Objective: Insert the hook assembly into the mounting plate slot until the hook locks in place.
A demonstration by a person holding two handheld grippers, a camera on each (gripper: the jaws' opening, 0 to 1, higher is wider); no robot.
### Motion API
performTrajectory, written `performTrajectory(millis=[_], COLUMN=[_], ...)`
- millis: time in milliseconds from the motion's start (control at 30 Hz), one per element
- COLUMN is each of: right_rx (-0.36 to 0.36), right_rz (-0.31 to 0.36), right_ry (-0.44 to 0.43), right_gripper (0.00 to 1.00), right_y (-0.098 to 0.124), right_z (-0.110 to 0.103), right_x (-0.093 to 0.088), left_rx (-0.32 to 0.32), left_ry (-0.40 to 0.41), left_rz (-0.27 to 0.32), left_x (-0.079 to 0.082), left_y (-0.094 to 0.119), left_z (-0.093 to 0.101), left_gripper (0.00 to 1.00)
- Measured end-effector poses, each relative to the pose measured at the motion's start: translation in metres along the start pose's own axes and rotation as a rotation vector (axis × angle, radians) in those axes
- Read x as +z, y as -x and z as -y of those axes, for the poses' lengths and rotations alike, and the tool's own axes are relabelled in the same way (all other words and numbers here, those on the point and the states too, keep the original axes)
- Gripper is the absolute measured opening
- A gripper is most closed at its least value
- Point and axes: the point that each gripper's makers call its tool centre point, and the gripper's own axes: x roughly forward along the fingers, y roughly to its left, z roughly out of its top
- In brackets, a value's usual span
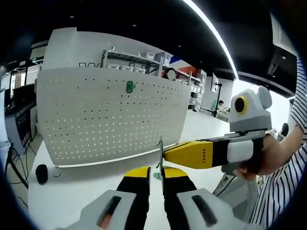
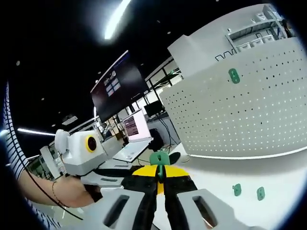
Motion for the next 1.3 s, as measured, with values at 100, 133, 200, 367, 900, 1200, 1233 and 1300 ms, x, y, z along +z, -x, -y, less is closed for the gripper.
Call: performTrajectory(millis=[100,133,200,367,900,1200,1233,1300], right_rx=[0.001,0.001,-0.003,-0.034,-0.251,-0.314,-0.318,-0.325], right_rz=[-0.005,-0.008,-0.010,0.016,0.150,0.183,0.187,0.195], right_ry=[0.011,0.022,0.049,0.048,0.208,0.234,0.238,0.244], right_gripper=[0.00,0.00,0.00,0.00,0.00,0.00,0.00,0.00], right_y=[0.000,-0.001,-0.002,-0.003,-0.010,-0.021,-0.023,-0.024], right_z=[0.000,0.000,0.001,0.008,0.046,0.062,0.064,0.067], right_x=[0.000,0.000,0.001,0.010,0.043,0.054,0.056,0.060], left_rx=[0.002,0.008,0.020,0.068,0.056,0.043,0.043,0.038], left_ry=[0.020,0.023,0.025,0.000,0.078,0.101,0.104,0.106], left_rz=[0.001,-0.002,-0.004,-0.025,0.007,-0.002,0.000,0.006], left_x=[-0.003,-0.004,-0.005,-0.009,-0.011,-0.014,-0.013,-0.012], left_y=[0.002,0.003,0.005,0.011,0.015,0.015,0.015,0.014], left_z=[-0.005,-0.006,-0.010,-0.021,-0.023,-0.024,-0.024,-0.023], left_gripper=[0.14,0.16,0.19,0.32,0.66,0.76,0.76,0.77])
